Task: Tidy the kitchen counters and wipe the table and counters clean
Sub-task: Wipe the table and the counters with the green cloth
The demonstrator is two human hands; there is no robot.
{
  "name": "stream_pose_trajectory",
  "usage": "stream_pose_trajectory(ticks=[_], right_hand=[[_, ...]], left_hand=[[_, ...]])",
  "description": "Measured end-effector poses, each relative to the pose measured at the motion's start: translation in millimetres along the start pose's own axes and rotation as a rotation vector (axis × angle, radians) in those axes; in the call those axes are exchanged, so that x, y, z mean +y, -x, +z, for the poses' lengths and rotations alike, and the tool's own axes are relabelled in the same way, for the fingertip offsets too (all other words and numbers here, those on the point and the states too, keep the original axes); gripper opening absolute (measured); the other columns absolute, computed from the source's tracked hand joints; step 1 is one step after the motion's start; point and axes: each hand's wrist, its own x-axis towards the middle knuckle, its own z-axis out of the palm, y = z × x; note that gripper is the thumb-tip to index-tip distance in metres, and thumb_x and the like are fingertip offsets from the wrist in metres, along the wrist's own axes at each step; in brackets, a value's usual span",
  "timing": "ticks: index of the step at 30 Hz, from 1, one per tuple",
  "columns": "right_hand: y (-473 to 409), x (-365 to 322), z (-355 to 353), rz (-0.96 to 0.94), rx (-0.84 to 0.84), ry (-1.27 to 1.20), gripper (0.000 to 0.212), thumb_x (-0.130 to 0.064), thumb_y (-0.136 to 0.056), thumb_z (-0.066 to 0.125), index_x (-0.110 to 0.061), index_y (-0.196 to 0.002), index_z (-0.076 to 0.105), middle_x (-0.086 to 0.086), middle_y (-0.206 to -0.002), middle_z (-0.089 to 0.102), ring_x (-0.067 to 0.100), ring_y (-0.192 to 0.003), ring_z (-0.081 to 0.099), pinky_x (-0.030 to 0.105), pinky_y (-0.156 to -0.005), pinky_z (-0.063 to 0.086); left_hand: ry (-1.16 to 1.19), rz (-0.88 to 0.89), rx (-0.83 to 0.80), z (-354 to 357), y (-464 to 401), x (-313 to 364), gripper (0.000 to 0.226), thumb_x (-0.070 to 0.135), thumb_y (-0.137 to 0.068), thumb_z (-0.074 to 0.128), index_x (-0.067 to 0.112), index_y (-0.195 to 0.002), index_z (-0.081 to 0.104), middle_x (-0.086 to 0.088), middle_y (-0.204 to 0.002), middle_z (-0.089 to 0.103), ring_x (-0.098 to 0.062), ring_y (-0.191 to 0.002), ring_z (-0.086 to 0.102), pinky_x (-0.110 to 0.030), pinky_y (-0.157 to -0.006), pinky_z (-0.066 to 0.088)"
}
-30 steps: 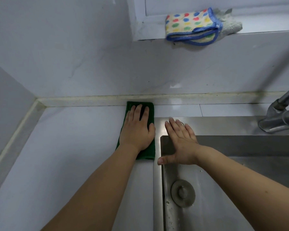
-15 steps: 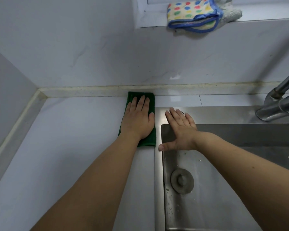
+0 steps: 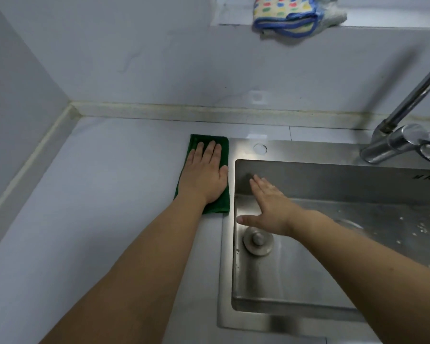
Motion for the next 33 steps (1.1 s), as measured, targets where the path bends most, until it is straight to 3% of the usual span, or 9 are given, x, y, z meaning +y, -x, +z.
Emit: stream_pose_trajectory(ticks=[7, 12, 18, 25, 33], right_hand=[[63.4, -10.6, 34.8, -0.005, -0.258, -0.072, 0.107, -0.068, -0.082, 0.054, -0.015, -0.153, -0.006, -0.002, -0.16, -0.013, 0.012, -0.147, -0.011, 0.031, -0.118, 0.001], [104.7, -10.3, 44.8, 0.034, -0.337, -0.095, 0.103, -0.065, -0.082, 0.057, -0.02, -0.154, -0.002, -0.005, -0.161, -0.005, 0.015, -0.148, 0.003, 0.035, -0.12, 0.01], [155.2, -27.6, 64.1, -0.026, -0.253, -0.052, 0.089, -0.053, -0.093, 0.048, -0.013, -0.153, -0.003, 0.002, -0.161, -0.009, 0.017, -0.148, -0.001, 0.031, -0.118, 0.008], [206.0, -54.4, 91.9, -0.072, -0.239, 0.299, 0.122, -0.069, -0.076, 0.059, -0.008, -0.15, -0.016, 0.011, -0.158, -0.018, 0.026, -0.147, -0.011, 0.037, -0.12, -0.001], [218.4, -64.1, 100.6, -0.036, -0.173, 0.335, 0.123, -0.06, -0.078, 0.066, -0.005, -0.149, -0.018, 0.014, -0.157, -0.02, 0.029, -0.146, -0.014, 0.039, -0.12, -0.001]], left_hand=[[-0.001, -0.01, -0.011, 0.4, 53.4, 9.8, 0.061, 0.04, -0.101, 0.019, 0.016, -0.155, 0.004, -0.002, -0.162, 0.001, -0.022, -0.148, -0.002, -0.037, -0.12, -0.002], [-0.005, -0.024, -0.023, 3.3, 93.3, 14.6, 0.06, 0.04, -0.101, 0.019, 0.016, -0.155, 0.003, -0.001, -0.162, 0.0, -0.021, -0.148, -0.003, -0.036, -0.12, -0.003], [-0.007, -0.029, -0.04, 5.7, 160.3, 27.5, 0.06, 0.04, -0.102, 0.018, 0.016, -0.154, 0.001, -0.001, -0.162, -0.001, -0.021, -0.148, -0.003, -0.036, -0.12, -0.003], [-0.018, -0.043, -0.064, 5.8, 250.3, 40.9, 0.063, 0.043, -0.098, 0.011, 0.018, -0.154, -0.002, 0.001, -0.162, -0.004, -0.02, -0.148, -0.007, -0.035, -0.119, -0.008], [-0.043, -0.052, -0.062, 9.1, 312.3, 50.5, 0.07, 0.048, -0.09, -0.002, 0.02, -0.153, -0.006, 0.002, -0.162, -0.007, -0.019, -0.148, -0.009, -0.035, -0.118, -0.011]])
